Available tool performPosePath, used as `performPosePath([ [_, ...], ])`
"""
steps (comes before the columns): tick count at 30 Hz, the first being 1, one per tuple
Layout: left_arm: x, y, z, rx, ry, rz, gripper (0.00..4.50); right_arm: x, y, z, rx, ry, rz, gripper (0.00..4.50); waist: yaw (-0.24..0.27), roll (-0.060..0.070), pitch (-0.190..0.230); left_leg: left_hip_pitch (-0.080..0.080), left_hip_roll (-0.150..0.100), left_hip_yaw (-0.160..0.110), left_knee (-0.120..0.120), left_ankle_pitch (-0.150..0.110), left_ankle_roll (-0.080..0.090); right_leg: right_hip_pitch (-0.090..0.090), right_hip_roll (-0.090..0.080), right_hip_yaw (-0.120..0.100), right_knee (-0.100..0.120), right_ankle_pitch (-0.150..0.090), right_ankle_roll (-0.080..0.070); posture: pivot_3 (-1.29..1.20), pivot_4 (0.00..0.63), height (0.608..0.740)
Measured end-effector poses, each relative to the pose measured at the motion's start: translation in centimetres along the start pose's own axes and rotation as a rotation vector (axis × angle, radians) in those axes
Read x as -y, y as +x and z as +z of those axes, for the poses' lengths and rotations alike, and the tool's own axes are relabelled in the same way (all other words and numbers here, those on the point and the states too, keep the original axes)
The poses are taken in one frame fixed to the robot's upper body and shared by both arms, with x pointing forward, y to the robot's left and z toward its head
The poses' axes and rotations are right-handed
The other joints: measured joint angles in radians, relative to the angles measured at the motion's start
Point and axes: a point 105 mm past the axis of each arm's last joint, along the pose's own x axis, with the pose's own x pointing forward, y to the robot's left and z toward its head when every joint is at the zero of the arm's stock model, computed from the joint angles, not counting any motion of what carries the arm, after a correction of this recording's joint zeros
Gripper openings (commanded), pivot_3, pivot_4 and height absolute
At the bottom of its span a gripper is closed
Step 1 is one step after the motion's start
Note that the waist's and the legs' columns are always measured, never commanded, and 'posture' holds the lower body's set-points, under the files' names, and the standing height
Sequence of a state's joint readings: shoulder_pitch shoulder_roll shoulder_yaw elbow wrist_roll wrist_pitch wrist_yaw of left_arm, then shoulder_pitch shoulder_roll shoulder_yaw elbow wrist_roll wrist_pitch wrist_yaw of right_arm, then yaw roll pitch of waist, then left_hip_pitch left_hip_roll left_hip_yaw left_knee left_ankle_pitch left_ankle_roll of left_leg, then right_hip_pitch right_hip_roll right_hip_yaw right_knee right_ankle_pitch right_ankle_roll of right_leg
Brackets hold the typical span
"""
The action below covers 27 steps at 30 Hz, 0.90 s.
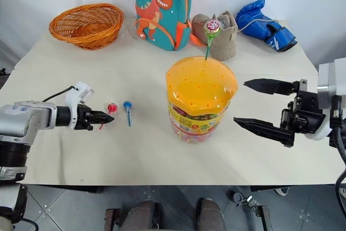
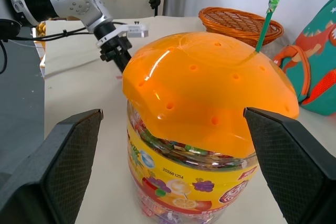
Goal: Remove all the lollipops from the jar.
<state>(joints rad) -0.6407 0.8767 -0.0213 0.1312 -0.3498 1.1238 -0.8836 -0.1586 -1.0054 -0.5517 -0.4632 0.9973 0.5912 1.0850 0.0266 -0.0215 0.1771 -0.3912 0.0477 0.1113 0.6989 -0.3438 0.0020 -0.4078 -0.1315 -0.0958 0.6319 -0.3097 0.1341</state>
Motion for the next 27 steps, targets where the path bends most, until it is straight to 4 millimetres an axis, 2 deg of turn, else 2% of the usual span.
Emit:
performPosePath([
  [4, 0.0, -0.6, 1.5, 0.042, 0.03, -0.003, 3.52, 0.1, -0.1, 0.0, -0.005, -0.007, -0.02, 4.5, 0.0, 0.0, 0.0, 0.0, 0.0, 0.0, 0.0, 0.0, 0.0, 0.0, 0.0, 0.0, 0.0, 0.0, 0.0, 0.0, 0.15, 0.74],
  [7, 0.5, -1.8, 3.7, 0.163, 0.074, -0.074, 4.44, 0.3, -0.3, 0.2, -0.024, -0.011, -0.048, 4.5, -0.001, 0.0, 0.0, 0.0, 0.0, 0.001, 0.0, 0.0, 0.0, -0.001, 0.0, 0.0, 0.0, 0.0, 0.0, 0.0, 0.15, 0.74],
  [12, 3.6, -5.1, 9.1, 0.44, 0.336, -0.276, 4.44, 1.0, -1.0, 0.5, -0.108, -0.019, -0.12, 4.5, 0.003, 0.0, 0.0, 0.0, 0.0, 0.001, 0.0, 0.0, 0.0, 0.0, 0.0, 0.0, 0.0, 0.0, 0.0, 0.0, 0.15, 0.74],
  [14, 4.9, -5.8, 10.3, 0.511, 0.428, -0.358, 4.44, 1.3, -1.3, 0.3, -0.14, -0.011, -0.151, 4.5, 0.002, 0.0, 0.0, 0.0, 0.0, 0.001, 0.0, 0.0, 0.0, 0.0, 0.0, 0.0, 0.0, 0.0, 0.0, 0.0, 0.15, 0.74],
  [17, 6.8, -5.8, 10.9, 0.567, 0.524, -0.491, 4.44, 1.7, -1.2, 0.7, -0.136, -0.019, -0.179, 4.5, -0.001, 0.0, 0.0, 0.0, 0.0, 0.002, 0.0, 0.0, 0.0, 0.0, 0.0, 0.0, 0.0, 0.0, 0.0, 0.0, 0.15, 0.74],
  [20, 8.3, -5.2, 11.0, 0.585, 0.591, -0.617, 4.44, 3.0, -0.9, 2.2, -0.095, -0.045, -0.228, 4.5, -0.004, 0.0, 0.0, 0.0, 0.0, 0.002, 0.0, 0.0, 0.0, -0.001, 0.0, 0.001, 0.001, 0.0, 0.0, 0.0, 0.15, 0.74],
  [24, 11.6, -4.8, 11.9, 0.668, 0.714, -0.842, 4.44, 4.9, 1.5, 4.1, -0.046, -0.041, -0.22, 4.5, -0.006, 0.0, 0.0, 0.0, 0.0, 0.004, 0.0, 0.0, 0.0, -0.002, 0.0, 0.002, 0.002, 0.0, 0.0, 0.0, 0.15, 0.74],
  [27, 11.0, -4.5, 12.0, 0.681, 0.703, -0.83, 4.44, 5.5, 3.0, 3.6, -0.048, 0.01, -0.18, 4.5, -0.013, 0.0, 0.0, 0.0, 0.0, 0.005, 0.0, 0.0, 0.0, -0.003, 0.0, 0.002, 0.001, 0.0, 0.0, 0.0, 0.15, 0.74],
])
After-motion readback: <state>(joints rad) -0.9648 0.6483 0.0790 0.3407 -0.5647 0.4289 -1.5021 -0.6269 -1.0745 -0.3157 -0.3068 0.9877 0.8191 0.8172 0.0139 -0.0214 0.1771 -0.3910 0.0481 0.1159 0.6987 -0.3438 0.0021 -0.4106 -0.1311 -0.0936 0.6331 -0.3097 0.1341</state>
